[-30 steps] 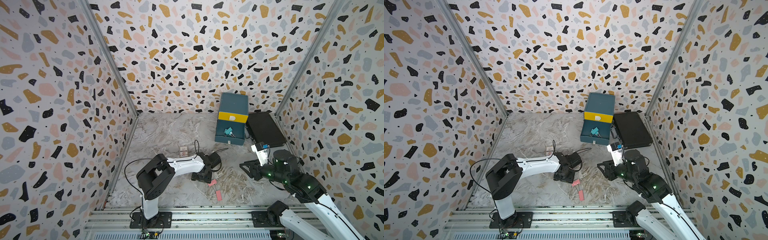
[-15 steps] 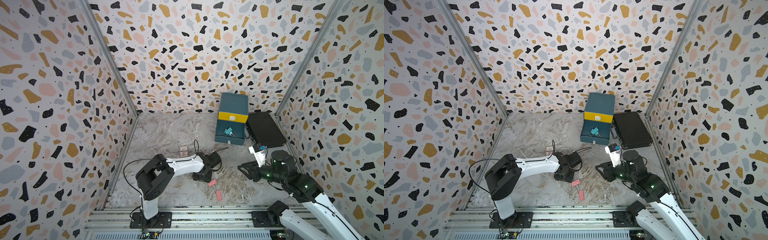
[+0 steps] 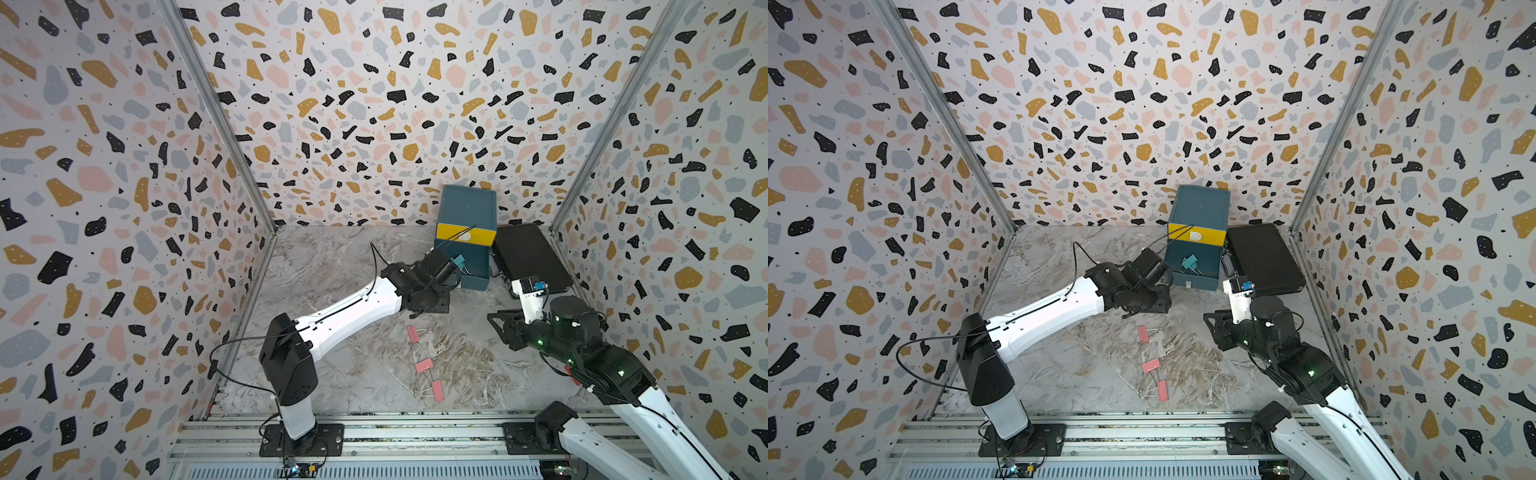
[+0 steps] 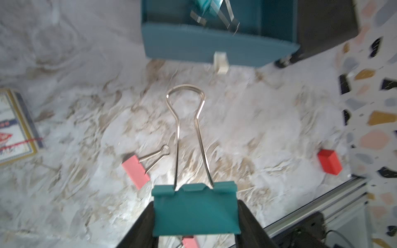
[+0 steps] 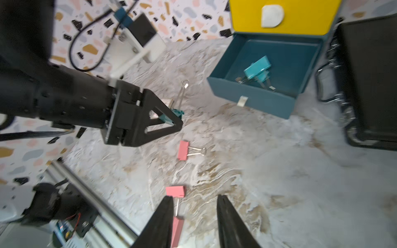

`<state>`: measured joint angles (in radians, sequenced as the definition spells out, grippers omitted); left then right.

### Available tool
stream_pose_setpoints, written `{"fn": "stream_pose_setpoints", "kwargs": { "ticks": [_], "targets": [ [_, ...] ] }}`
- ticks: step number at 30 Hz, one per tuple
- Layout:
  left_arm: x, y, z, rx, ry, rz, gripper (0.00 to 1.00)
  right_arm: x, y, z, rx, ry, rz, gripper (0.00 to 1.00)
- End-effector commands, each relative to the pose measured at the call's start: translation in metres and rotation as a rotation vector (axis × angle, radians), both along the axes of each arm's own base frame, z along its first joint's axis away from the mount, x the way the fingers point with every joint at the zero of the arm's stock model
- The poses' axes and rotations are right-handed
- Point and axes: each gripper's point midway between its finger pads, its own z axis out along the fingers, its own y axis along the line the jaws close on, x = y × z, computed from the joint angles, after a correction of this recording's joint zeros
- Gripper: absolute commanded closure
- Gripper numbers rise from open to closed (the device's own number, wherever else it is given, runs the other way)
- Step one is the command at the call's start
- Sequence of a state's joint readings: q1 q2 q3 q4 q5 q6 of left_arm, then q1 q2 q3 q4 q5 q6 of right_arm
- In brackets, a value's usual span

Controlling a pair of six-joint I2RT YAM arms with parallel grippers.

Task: Put the binder clips in the drawer according to color
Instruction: Pick up the binder clip at the center of the board, then place the binder clip in the drawer.

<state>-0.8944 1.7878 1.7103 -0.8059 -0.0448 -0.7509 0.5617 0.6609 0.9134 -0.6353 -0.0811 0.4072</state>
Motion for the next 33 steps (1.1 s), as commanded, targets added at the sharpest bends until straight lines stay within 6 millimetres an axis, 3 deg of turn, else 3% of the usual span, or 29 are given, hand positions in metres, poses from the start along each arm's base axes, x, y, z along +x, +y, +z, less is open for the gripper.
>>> {"fn": "stream_pose_setpoints", "kwargs": {
  "ticks": [1, 5, 8, 14, 18, 24, 28, 33],
  "targets": [
    [0.04, -0.025, 0.026, -0.087, -0.08, 0.012, 0.54, 0.016, -0.037, 0.031, -0.066, -0.122, -0.2, 0.61],
    [0.083, -0.052, 0.033, -0.142, -0.101, 0.03, 0.55, 0.019, -0.041, 0.046, -0.068, -0.156, -0.217, 0.62],
    [0.108, -0.068, 0.028, -0.177, -0.101, 0.042, 0.55, 0.017, -0.041, 0.047, -0.063, -0.159, -0.215, 0.62],
    [0.137, -0.084, 0.007, -0.214, -0.069, 0.077, 0.55, 0.011, -0.043, 0.04, -0.049, -0.154, -0.209, 0.62],
    [0.145, -0.083, -0.004, -0.222, -0.055, 0.098, 0.54, 0.01, -0.04, 0.034, -0.045, -0.135, -0.195, 0.63],
    [0.144, -0.078, -0.016, -0.213, -0.006, 0.11, 0.38, 0.011, -0.035, 0.025, -0.042, -0.102, -0.182, 0.62],
    [0.144, -0.078, 0.002, -0.25, -0.032, 0.108, 0.24, 0.018, -0.023, 0.011, -0.053, -0.038, -0.148, 0.58],
    [0.143, -0.073, 0.027, -0.275, -0.056, 0.11, 0.26, 0.033, -0.004, -0.008, -0.003, 0.069, -0.124, 0.57]
  ]
}}
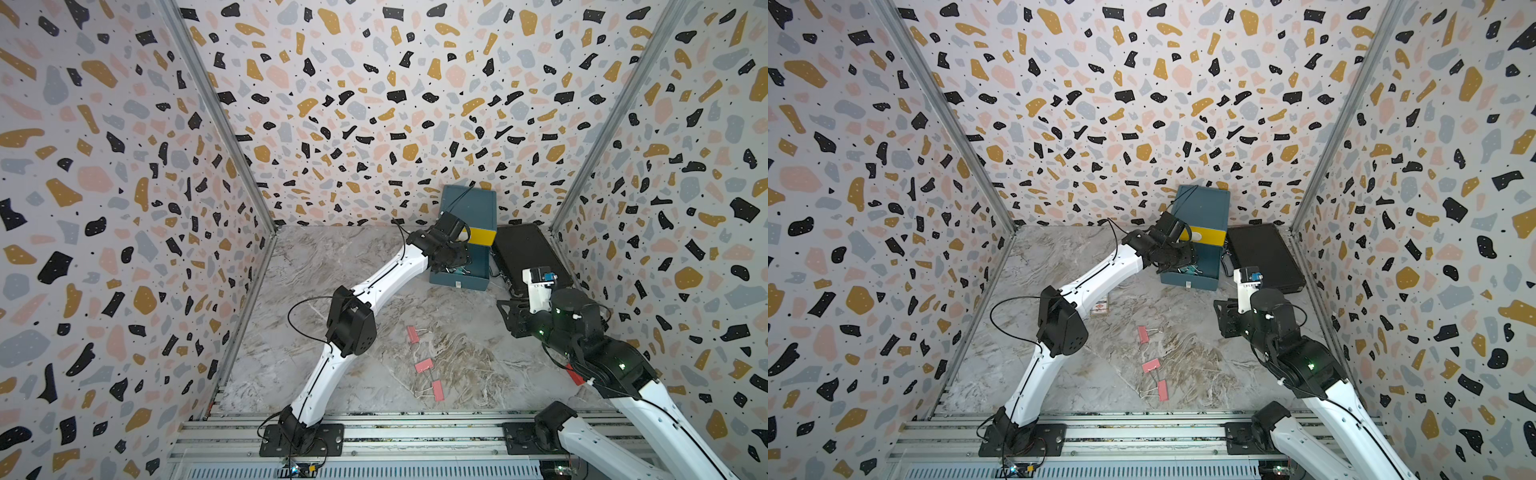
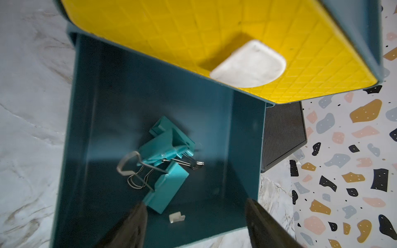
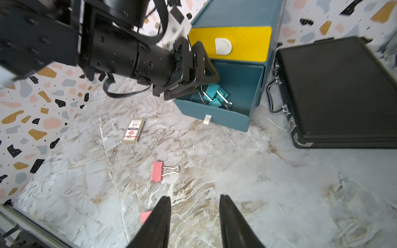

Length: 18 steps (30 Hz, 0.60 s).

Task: Put the binder clips in the drawer according to color
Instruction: Place the binder clip in the drawer, then close the drawer of the storage box.

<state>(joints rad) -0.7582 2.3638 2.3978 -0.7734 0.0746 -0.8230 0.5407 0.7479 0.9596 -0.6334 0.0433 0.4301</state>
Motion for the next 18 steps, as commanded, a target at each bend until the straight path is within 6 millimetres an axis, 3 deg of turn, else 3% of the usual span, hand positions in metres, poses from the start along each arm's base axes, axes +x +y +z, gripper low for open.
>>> {"fn": "stream_pose_setpoints", "kwargs": {
  "ticks": [1, 5, 10, 18],
  "targets": [
    [0.0, 0.006, 0.055, -0.075, -0.072, 0.001, 0.27, 0.011, 0.015, -0.013, 0.083, 0.08, 0.012, 0.58],
    [-0.003, 0.022, 0.072, -0.101, -0.095, 0.025, 0.36, 0.037, 0.024, -0.035, 0.242, 0.155, -0.037, 0.61],
    [-0.012, 0.065, 0.089, -0.117, -0.118, 0.07, 0.44, 0.077, 0.03, -0.059, 0.412, 0.185, -0.131, 0.69],
    [-0.049, 0.148, 0.073, -0.112, -0.092, 0.124, 0.44, 0.12, 0.035, -0.1, 0.591, 0.216, -0.283, 0.72]
  ]
}}
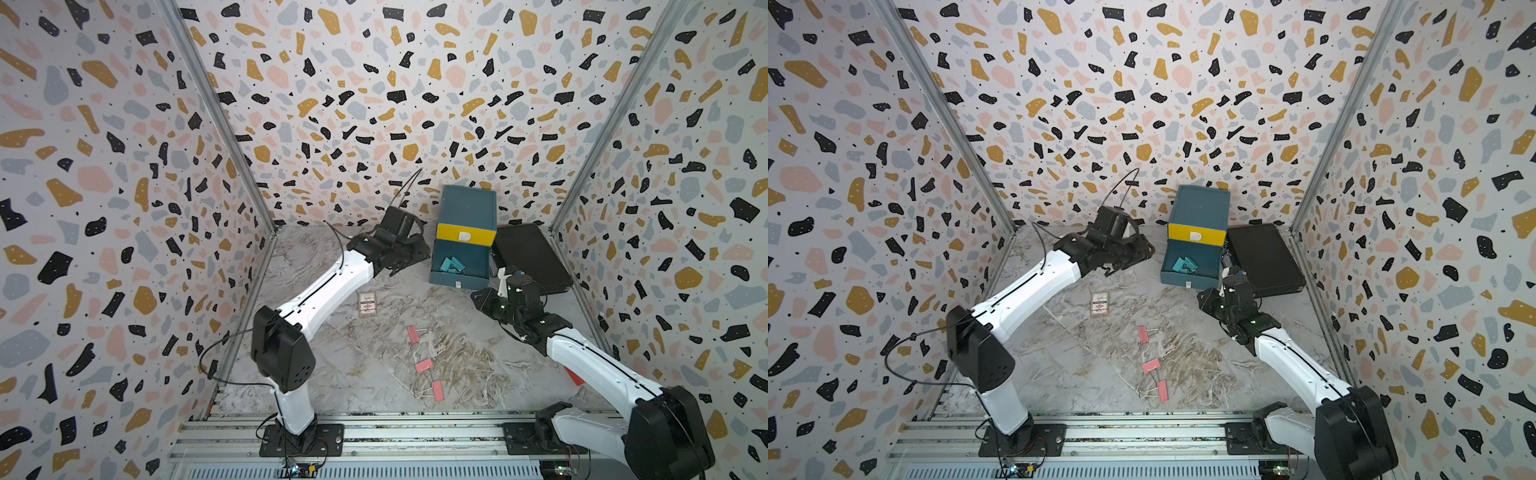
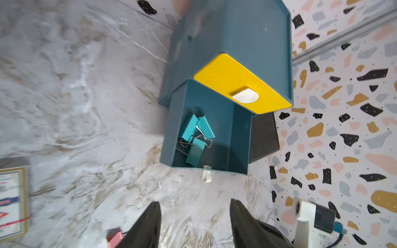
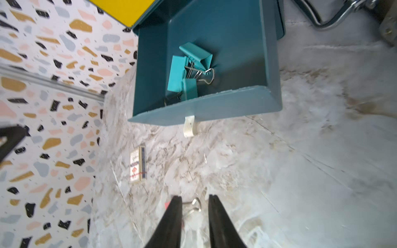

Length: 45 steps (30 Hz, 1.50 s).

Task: Put the binder clips in the drawer according to color
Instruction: Close the drawer of the storage box.

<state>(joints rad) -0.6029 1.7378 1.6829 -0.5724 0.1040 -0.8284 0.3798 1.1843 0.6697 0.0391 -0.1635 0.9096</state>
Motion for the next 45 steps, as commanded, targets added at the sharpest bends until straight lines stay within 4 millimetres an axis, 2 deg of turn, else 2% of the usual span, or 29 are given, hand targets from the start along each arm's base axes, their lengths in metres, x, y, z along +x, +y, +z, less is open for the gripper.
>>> {"fn": "stream_pose_setpoints", "kwargs": {
  "ticks": [1, 5, 12, 16, 19, 28, 34, 37, 42, 45],
  "targets": [
    [-0.017, 0.022, -0.009, -0.017, -0.01, -0.014, 0.43, 0.025, 0.004, 0.021, 0.165, -0.093, -0.102, 0.71],
    [-0.048, 0.062, -0.032, 0.004, 0.015, -0.006, 0.42, 0.036, 0.006, 0.019, 0.213, -0.106, -0.145, 0.66],
    [-0.101, 0.135, -0.065, 0.076, 0.069, 0.03, 0.42, 0.046, 0.016, 0.001, 0.273, -0.073, -0.197, 0.66],
    [-0.123, 0.166, -0.072, 0.096, 0.087, 0.054, 0.42, 0.051, 0.022, -0.006, 0.296, -0.08, -0.219, 0.66],
    [-0.136, 0.182, -0.074, 0.111, 0.096, 0.062, 0.42, 0.053, 0.025, -0.007, 0.3, -0.083, -0.235, 0.66],
    [-0.153, 0.206, -0.077, 0.108, 0.111, 0.095, 0.42, 0.06, 0.028, -0.023, 0.354, -0.077, -0.316, 0.68],
    [-0.156, 0.216, -0.077, 0.104, 0.114, 0.103, 0.42, 0.07, 0.023, -0.021, 0.383, -0.103, -0.37, 0.72],
    [-0.157, 0.219, -0.078, 0.109, 0.114, 0.101, 0.43, 0.075, 0.023, -0.017, 0.395, -0.118, -0.386, 0.79],
    [-0.161, 0.223, -0.084, 0.117, 0.12, 0.097, 0.43, 0.085, 0.026, -0.012, 0.417, -0.133, -0.4, 0.98],
    [-0.163, 0.222, -0.084, 0.11, 0.112, 0.091, 0.44, 0.092, 0.027, -0.009, 0.426, -0.141, -0.409, 1.0]
  ]
}}
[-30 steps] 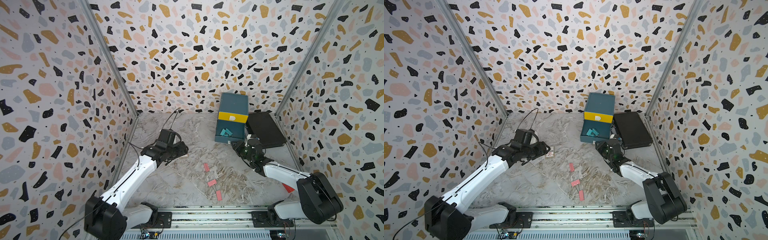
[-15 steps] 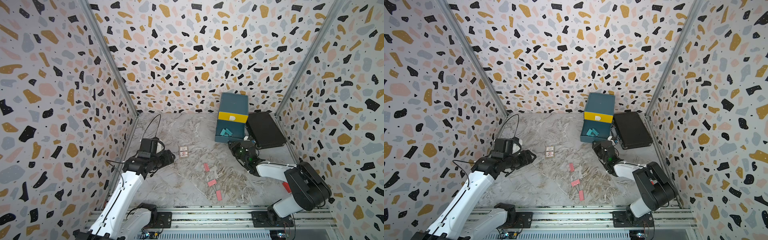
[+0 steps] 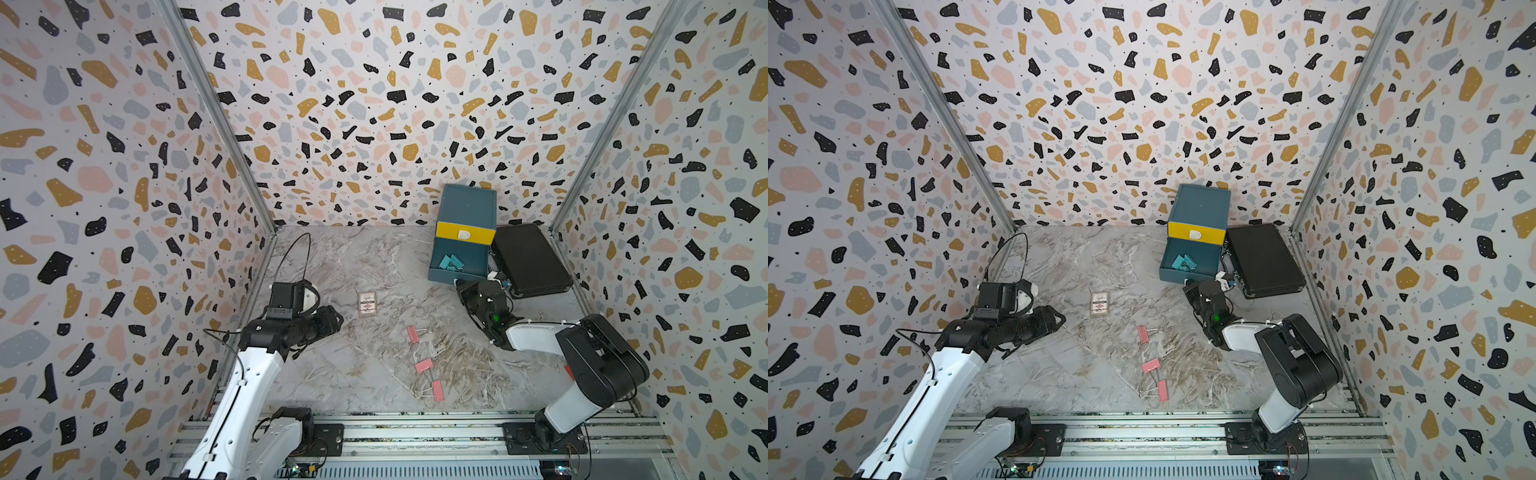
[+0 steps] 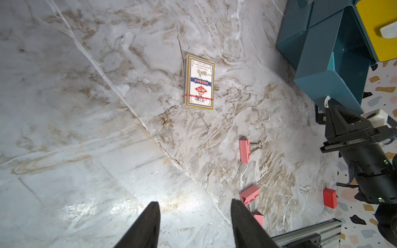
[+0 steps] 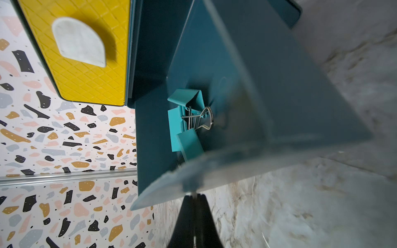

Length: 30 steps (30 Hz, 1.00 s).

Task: Put the binder clips in the drawer according to color
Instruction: Close the drawer of the storage box.

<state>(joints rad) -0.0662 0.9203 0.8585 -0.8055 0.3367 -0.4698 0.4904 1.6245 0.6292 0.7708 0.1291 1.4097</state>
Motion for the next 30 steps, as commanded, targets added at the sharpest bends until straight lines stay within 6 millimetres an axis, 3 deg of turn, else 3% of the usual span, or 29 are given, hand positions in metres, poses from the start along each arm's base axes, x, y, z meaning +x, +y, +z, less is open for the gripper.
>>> {"fn": "stream_pose_setpoints", "kwargs": {
  "ticks": [1, 5, 11, 18, 26, 30],
  "targets": [
    [-0.004, -0.003, 0.0, -0.007, -0.016, -0.035, 0.44, 0.017, -0.002, 0.022, 0.025, -0.06, -0.049, 1.0],
    [-0.005, -0.013, 0.002, -0.055, -0.025, -0.081, 0.44, 0.03, -0.002, 0.024, 0.037, -0.067, -0.067, 1.0],
    [-0.011, -0.049, 0.024, -0.246, -0.094, -0.25, 0.45, 0.055, -0.004, 0.025, 0.054, -0.089, -0.082, 1.0],
    [-0.026, -0.074, 0.047, -0.376, -0.195, -0.375, 0.44, 0.08, -0.015, 0.029, 0.068, -0.108, -0.119, 1.0],
    [-0.044, -0.074, 0.065, -0.309, -0.321, -0.401, 0.4, 0.107, -0.032, 0.02, 0.092, -0.111, -0.169, 1.0],
    [-0.045, -0.07, 0.065, -0.264, -0.326, -0.386, 0.4, 0.119, -0.041, 0.016, 0.112, -0.118, -0.194, 1.0]
  ]
}}
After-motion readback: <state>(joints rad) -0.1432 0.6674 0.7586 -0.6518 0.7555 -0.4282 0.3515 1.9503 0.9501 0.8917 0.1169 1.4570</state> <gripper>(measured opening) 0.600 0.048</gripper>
